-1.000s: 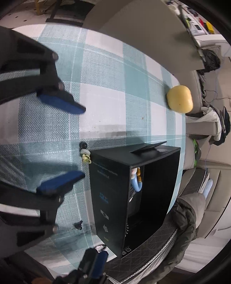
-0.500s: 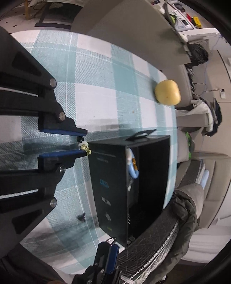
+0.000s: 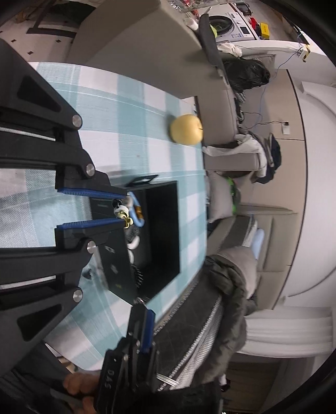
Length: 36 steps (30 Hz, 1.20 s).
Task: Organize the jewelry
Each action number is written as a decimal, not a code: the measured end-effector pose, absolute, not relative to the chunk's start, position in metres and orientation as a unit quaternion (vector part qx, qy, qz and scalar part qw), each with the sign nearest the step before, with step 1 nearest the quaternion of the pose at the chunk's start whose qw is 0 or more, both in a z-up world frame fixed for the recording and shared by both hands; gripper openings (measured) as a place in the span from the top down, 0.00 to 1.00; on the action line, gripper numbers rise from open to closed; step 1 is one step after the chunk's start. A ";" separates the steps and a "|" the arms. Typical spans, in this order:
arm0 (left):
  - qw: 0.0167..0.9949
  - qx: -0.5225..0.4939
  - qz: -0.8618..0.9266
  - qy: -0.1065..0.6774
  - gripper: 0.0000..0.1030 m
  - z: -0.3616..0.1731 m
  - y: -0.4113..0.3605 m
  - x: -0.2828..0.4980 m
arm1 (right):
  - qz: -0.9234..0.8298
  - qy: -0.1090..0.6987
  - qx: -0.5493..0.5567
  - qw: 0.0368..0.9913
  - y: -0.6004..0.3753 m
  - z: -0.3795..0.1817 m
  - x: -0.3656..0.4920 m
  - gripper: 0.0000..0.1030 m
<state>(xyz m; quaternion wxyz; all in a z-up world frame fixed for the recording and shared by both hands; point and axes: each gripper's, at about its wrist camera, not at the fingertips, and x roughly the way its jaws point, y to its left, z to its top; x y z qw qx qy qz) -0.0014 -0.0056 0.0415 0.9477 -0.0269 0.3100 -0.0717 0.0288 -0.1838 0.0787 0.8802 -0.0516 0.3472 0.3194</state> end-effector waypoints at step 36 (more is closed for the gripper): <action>0.886 -0.019 -0.083 0.456 0.82 -0.022 -0.013 0.020 | 0.307 0.341 -0.006 0.888 -0.202 0.089 0.037 0.75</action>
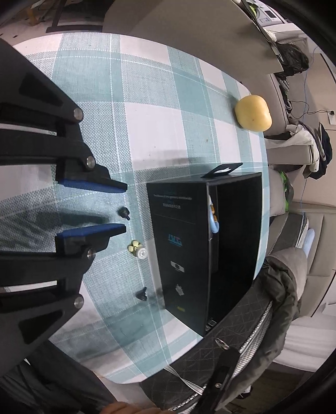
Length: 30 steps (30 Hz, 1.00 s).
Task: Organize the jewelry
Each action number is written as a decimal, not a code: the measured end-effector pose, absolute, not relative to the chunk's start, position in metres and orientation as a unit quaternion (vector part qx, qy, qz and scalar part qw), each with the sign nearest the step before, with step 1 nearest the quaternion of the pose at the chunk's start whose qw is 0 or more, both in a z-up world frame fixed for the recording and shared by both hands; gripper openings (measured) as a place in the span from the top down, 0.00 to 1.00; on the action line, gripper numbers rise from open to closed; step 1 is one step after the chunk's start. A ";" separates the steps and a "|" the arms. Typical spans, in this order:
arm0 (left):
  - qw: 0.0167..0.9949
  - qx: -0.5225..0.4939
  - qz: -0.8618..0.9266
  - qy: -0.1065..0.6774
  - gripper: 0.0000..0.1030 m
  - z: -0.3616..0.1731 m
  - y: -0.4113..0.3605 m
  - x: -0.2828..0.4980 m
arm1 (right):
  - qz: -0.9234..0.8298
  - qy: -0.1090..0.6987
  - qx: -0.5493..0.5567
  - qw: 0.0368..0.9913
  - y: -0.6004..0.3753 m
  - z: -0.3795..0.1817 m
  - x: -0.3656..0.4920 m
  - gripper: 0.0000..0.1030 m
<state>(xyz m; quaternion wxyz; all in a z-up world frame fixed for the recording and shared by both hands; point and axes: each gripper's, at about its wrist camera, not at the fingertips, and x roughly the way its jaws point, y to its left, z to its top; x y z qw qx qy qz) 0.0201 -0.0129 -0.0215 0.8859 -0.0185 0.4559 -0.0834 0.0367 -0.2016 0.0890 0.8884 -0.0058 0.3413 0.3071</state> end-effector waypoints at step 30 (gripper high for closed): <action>0.930 -0.011 -0.102 0.352 0.94 0.013 -0.023 0.005 | 0.302 0.332 -0.006 0.894 -0.204 0.091 0.036 0.75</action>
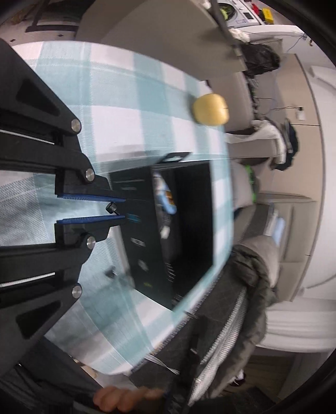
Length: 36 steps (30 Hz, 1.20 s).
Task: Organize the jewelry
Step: 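Open the right tool to drop the silver ring into the box, then withdraw both tools from the box back toward the cloth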
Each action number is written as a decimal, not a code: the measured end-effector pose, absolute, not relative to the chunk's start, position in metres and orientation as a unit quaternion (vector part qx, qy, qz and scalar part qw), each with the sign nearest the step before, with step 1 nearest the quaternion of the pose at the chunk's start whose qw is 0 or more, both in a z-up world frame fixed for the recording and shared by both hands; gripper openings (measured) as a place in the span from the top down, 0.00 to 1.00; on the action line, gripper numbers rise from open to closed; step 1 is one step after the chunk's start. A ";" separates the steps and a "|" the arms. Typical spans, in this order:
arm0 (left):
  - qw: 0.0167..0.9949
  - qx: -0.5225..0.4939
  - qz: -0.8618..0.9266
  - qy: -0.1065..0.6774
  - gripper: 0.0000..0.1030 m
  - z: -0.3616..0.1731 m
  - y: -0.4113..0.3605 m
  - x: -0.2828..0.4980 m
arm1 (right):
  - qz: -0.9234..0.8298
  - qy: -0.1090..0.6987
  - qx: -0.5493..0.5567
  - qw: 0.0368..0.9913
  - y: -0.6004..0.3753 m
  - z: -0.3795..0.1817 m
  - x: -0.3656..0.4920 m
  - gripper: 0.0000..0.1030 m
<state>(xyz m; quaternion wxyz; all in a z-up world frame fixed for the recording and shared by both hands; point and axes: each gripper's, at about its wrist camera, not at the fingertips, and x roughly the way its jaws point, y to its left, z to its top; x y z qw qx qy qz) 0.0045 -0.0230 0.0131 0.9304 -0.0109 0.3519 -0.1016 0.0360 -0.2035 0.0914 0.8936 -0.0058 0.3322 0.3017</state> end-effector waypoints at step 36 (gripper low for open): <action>0.930 -0.060 -0.092 0.350 0.64 0.019 -0.016 0.060 | 0.290 0.371 -0.034 0.881 -0.203 0.069 0.046 0.78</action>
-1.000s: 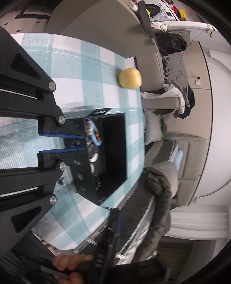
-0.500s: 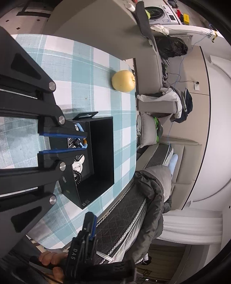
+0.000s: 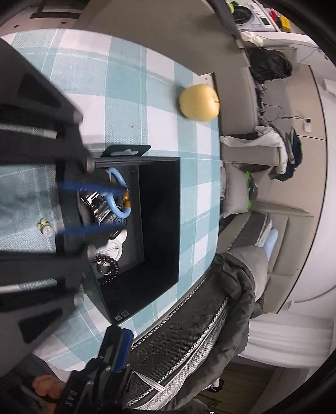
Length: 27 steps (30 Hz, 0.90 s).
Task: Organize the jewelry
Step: 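Withdraw both tools from the box back toward the cloth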
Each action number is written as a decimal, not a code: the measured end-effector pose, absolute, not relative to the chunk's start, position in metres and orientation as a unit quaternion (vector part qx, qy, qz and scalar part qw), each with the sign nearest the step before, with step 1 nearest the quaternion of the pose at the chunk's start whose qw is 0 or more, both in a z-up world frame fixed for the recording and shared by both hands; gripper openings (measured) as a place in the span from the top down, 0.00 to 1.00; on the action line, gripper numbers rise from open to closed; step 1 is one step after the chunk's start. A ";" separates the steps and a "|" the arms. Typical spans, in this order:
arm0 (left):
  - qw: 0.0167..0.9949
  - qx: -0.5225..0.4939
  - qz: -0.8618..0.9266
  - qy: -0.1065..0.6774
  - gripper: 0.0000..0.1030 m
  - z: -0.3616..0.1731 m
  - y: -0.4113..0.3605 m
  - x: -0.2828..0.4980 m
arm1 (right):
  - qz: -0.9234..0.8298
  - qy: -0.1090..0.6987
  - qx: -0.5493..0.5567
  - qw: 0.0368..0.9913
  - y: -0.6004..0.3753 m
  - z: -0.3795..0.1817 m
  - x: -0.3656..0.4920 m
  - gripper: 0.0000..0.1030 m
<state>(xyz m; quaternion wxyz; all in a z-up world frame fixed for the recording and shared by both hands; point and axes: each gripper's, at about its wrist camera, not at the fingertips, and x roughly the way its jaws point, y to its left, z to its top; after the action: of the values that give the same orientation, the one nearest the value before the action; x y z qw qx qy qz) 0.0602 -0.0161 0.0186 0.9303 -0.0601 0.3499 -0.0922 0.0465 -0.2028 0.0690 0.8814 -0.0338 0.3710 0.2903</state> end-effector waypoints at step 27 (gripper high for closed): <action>0.913 -0.032 -0.063 0.401 0.01 -0.005 -0.002 0.011 | 0.299 0.461 -0.051 0.834 -0.200 0.035 0.035 0.28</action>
<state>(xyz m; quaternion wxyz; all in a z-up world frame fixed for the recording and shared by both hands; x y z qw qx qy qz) 0.0106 -0.0018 -0.0048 0.9132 -0.0316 0.4013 -0.0631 0.0353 -0.2004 0.0352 0.8339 -0.0513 0.4609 0.2993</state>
